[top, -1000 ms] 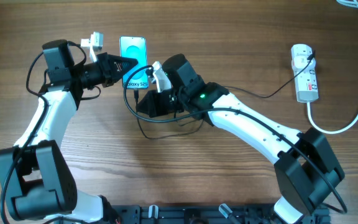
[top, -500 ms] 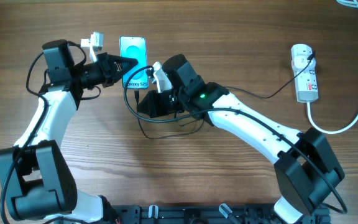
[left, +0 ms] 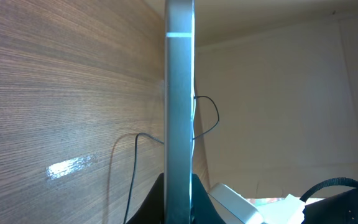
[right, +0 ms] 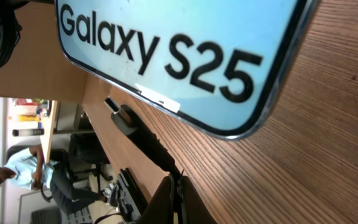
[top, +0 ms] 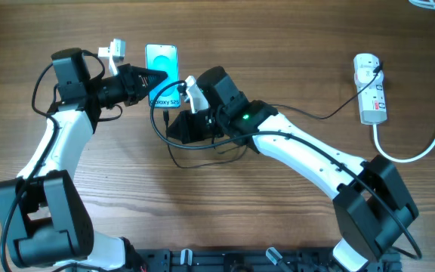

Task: Plug charger to phone and switch on socket

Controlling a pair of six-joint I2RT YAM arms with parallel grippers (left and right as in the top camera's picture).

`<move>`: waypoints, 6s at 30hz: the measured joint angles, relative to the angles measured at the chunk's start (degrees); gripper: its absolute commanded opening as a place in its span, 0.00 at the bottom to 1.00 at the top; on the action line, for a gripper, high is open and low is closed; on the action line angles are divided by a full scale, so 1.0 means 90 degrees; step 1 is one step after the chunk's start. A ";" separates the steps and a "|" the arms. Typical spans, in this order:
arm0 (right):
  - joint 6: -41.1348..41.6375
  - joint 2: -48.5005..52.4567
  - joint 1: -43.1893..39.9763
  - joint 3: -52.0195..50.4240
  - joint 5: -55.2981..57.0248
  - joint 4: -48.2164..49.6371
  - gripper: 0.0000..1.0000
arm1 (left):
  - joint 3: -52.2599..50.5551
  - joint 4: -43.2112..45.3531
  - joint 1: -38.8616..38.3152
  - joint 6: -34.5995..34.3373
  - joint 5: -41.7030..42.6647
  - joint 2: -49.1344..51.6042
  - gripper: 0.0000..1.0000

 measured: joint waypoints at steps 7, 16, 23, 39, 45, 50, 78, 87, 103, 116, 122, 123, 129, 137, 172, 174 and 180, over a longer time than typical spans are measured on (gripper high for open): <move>0.0010 0.0000 0.0000 0.0000 0.0000 -0.0168 0.04 | 0.0000 0.0000 0.0000 0.0002 0.0000 0.0000 0.04; 0.0095 0.0000 0.0000 0.0000 0.0000 -0.0112 0.04 | 0.0000 0.0000 0.0000 0.0000 0.0010 0.0000 0.04; 0.0199 0.0000 0.0000 0.0000 0.0000 -0.0114 0.04 | 0.0000 0.0022 0.0000 0.0000 0.0034 0.0000 0.04; 0.0199 0.0000 0.0000 0.0000 0.0002 -0.0121 0.27 | 0.0000 -0.0007 0.0000 0.0000 -0.0126 0.0000 0.04; 0.0194 0.0000 0.0000 0.0000 0.0022 -0.0163 0.75 | 0.0000 -0.0279 0.0000 -0.0002 -0.0784 0.0000 0.04; 0.0204 0.0000 0.0007 0.0000 0.0170 -0.0243 0.88 | 0.0000 -0.0529 0.0000 -0.0022 -0.1501 0.0000 0.04; -0.0338 0.0695 -0.0797 -0.0012 0.3325 -0.2511 1.00 | 0.0000 -0.0996 0.0000 -0.0029 -0.3143 0.0005 0.04; -0.0685 0.1061 -0.1326 0.0007 0.4257 -0.4787 1.00 | 0.0000 -0.1010 0.0000 -0.0032 -0.3143 0.0005 0.05; -0.1537 0.1061 -0.3830 0.0381 0.5119 -0.5945 1.00 | 0.0000 -0.1008 0.0000 -0.0032 -0.3143 0.0005 0.08; -0.3636 0.0500 -0.2205 0.0930 0.2812 -0.6091 0.43 | 0.0000 -0.1005 0.0000 -0.0044 -0.3145 0.0005 0.11; -0.3113 0.0500 -0.1474 0.0058 0.3223 -0.5666 0.45 | 0.0000 -0.0996 0.0000 -0.0044 -0.3143 0.0005 0.12; -0.3043 0.0500 -0.1421 -0.0095 0.3293 -0.5554 0.45 | 0.0000 -0.0986 0.0000 -0.0044 -0.3145 0.0005 0.12; -0.2781 0.0500 -0.1025 -0.0954 0.3512 -0.5078 0.46 | 0.0000 -0.0988 0.0000 -0.0044 -0.3145 0.0005 0.13; -0.2715 0.0481 -0.0865 -0.1248 0.3453 -0.4784 0.42 | 0.0000 -0.0988 0.0000 -0.0044 -0.3143 0.0005 0.14; -0.2635 0.0029 -0.0877 -0.1736 0.3716 -0.3997 0.06 | 0.0000 -0.0988 0.0000 -0.0044 -0.3143 0.0005 0.11; -0.2633 0.0029 -0.0877 -0.1736 0.3713 -0.4010 0.04 | 0.0000 -0.0988 0.0000 -0.0044 -0.3143 0.0005 0.05; -0.2669 0.0027 -0.0882 -0.1734 0.3662 -0.4012 0.04 | 0.0000 -0.1066 0.0000 -0.0046 -0.3143 0.0005 0.04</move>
